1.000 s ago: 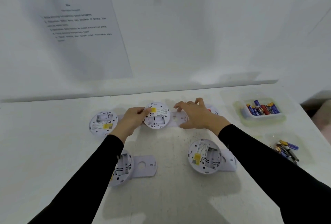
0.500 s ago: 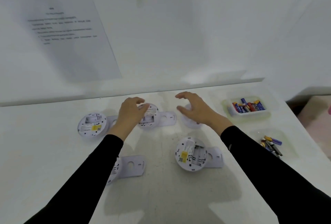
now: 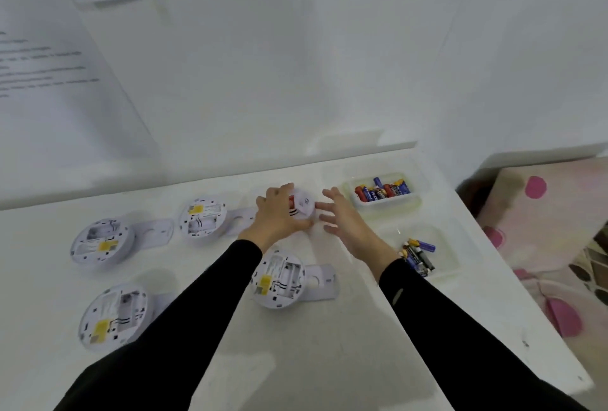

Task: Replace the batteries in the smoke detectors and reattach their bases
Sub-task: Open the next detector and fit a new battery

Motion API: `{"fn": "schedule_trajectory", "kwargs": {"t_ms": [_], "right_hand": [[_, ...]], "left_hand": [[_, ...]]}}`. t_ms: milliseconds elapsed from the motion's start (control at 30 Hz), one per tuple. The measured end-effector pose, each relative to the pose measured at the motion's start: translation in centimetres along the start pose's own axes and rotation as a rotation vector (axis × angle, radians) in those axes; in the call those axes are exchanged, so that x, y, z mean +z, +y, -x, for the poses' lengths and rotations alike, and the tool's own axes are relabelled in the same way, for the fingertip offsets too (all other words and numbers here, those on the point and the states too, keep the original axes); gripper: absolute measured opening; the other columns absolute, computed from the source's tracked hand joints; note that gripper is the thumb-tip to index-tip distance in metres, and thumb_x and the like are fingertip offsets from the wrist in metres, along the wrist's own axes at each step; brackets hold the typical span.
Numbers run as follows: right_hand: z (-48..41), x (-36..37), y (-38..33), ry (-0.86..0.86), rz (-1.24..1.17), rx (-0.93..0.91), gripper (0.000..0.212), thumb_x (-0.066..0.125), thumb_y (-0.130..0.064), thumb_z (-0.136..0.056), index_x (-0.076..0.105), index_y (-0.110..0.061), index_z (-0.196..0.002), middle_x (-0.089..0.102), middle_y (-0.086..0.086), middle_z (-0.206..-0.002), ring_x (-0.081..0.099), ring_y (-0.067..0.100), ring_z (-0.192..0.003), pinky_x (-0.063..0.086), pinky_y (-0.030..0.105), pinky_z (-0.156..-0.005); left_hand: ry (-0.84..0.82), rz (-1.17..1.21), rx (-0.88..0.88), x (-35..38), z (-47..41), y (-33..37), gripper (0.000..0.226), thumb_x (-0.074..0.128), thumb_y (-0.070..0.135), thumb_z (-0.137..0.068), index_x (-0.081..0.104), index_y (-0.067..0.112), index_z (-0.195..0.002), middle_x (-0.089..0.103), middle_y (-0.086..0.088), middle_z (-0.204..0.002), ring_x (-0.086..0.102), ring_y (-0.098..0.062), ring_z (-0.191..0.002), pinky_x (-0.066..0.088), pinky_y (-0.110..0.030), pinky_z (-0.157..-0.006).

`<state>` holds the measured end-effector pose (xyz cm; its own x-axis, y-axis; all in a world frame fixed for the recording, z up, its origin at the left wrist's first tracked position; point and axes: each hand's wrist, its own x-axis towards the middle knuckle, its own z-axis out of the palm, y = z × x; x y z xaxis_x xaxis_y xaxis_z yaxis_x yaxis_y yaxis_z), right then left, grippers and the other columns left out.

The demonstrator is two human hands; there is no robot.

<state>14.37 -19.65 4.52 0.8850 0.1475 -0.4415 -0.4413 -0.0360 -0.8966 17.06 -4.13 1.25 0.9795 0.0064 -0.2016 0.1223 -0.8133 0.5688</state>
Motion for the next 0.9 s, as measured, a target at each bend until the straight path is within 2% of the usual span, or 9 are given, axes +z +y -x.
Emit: {"fn": "schedule_trajectory", "kwargs": {"t_ms": [67, 133, 200, 233, 300, 467, 567, 700, 900], "right_hand": [[1.0, -1.0, -0.6, -0.031, -0.036, -0.141, 0.038, 0.037, -0.037, -0.103, 0.042, -0.027, -0.140, 0.056, -0.005, -0.133, 0.054, 0.021, -0.121, 0.040, 0.038, -0.106], [2.4, -1.7, -1.5, -0.018, 0.042, -0.365, 0.035, 0.048, -0.027, -0.101, 0.047, -0.028, -0.135, 0.056, -0.009, -0.130, 0.058, 0.010, -0.115, 0.045, 0.029, -0.099], [3.8, -2.0, -2.2, -0.003, 0.220, -0.548, 0.036, 0.058, -0.029, -0.096, 0.052, -0.027, -0.132, 0.052, -0.014, -0.130, 0.051, -0.003, -0.116, 0.040, 0.018, -0.096], [4.4, -2.0, -2.3, 0.000, 0.289, -0.625, 0.040, 0.063, -0.032, -0.092, 0.054, -0.027, -0.130, 0.049, -0.014, -0.130, 0.047, -0.004, -0.119, 0.037, 0.013, -0.096], [5.6, -2.1, -2.3, 0.023, 0.379, -0.729, 0.052, 0.073, -0.038, -0.083, 0.056, -0.027, -0.130, 0.044, -0.014, -0.130, 0.039, 0.000, -0.124, 0.034, 0.009, -0.098], [7.4, -2.5, -1.2, 0.182, 0.624, -0.870, 0.068, 0.068, -0.061, -0.072, 0.053, -0.036, -0.133, 0.034, -0.017, -0.122, 0.030, 0.007, -0.114, 0.035, 0.033, -0.104], [8.1, -3.3, -1.2, 0.210, 0.704, -0.863, 0.071, 0.060, -0.069, -0.068, 0.052, -0.039, -0.131, 0.034, -0.020, -0.114, 0.028, 0.004, -0.110, 0.026, 0.033, -0.103], [8.7, -4.4, -1.5, 0.196, 0.699, -0.867, 0.070, 0.062, -0.069, -0.063, 0.059, -0.035, -0.124, 0.045, -0.015, -0.111, 0.034, 0.008, -0.107, 0.025, 0.030, -0.098], [8.6, -5.2, -2.1, 0.135, 0.701, -0.892, 0.067, 0.068, -0.063, -0.056, 0.061, -0.029, -0.114, 0.051, -0.016, -0.102, 0.037, 0.008, -0.100, 0.022, 0.020, -0.089]], "left_hand": [[0.030, 0.314, 0.016, -1.1, 1.3, 0.6, 0.095, 0.076, 0.056, -0.066, 0.035, 0.033, -0.148, 0.046, -0.007, -0.141, 0.050, -0.025, -0.128, 0.041, -0.044, -0.109], [-0.024, 0.828, 0.050, -2.6, 3.5, 1.9, 0.071, 0.071, 0.044, -0.077, 0.042, 0.042, -0.142, 0.054, -0.001, -0.135, 0.061, -0.021, -0.117, 0.052, -0.046, -0.100], [-0.227, 1.411, 0.077, -3.4, 5.8, 3.4, 0.061, 0.064, 0.026, -0.083, 0.049, 0.033, -0.142, 0.059, -0.002, -0.136, 0.062, -0.026, -0.119, 0.052, -0.050, -0.099], [-0.299, 1.614, 0.093, -3.5, 6.9, 4.3, 0.063, 0.062, 0.026, -0.081, 0.049, 0.024, -0.143, 0.060, -0.009, -0.136, 0.060, -0.032, -0.120, 0.051, -0.052, -0.099], [-0.314, 1.809, 0.096, -3.0, 8.6, 6.0, 0.063, 0.055, 0.037, -0.083, 0.050, 0.011, -0.140, 0.060, -0.019, -0.132, 0.061, -0.037, -0.116, 0.053, -0.050, -0.096], [-0.165, 1.847, 0.050, -0.3, 10.6, 8.4, 0.066, 0.035, 0.057, -0.097, 0.054, 0.010, -0.139, 0.061, -0.018, -0.131, 0.062, -0.030, -0.118, 0.052, -0.042, -0.101], [-0.163, 1.837, 0.056, 0.8, 11.4, 8.7, 0.060, 0.031, 0.057, -0.099, 0.072, 0.017, -0.118, 0.066, -0.015, -0.125, 0.065, -0.028, -0.114, 0.054, -0.040, -0.097], [-0.170, 1.819, 0.045, 1.4, 11.7, 8.7, 0.053, 0.032, 0.058, -0.100, 0.057, 0.024, -0.133, 0.061, -0.014, -0.133, 0.058, -0.031, -0.122, 0.050, -0.046, -0.099], [-0.219, 1.769, 0.047, 1.7, 11.9, 8.7, 0.051, 0.030, 0.057, -0.100, 0.058, 0.024, -0.128, 0.064, -0.012, -0.129, 0.061, -0.028, -0.119, 0.047, -0.049, -0.100]]}}
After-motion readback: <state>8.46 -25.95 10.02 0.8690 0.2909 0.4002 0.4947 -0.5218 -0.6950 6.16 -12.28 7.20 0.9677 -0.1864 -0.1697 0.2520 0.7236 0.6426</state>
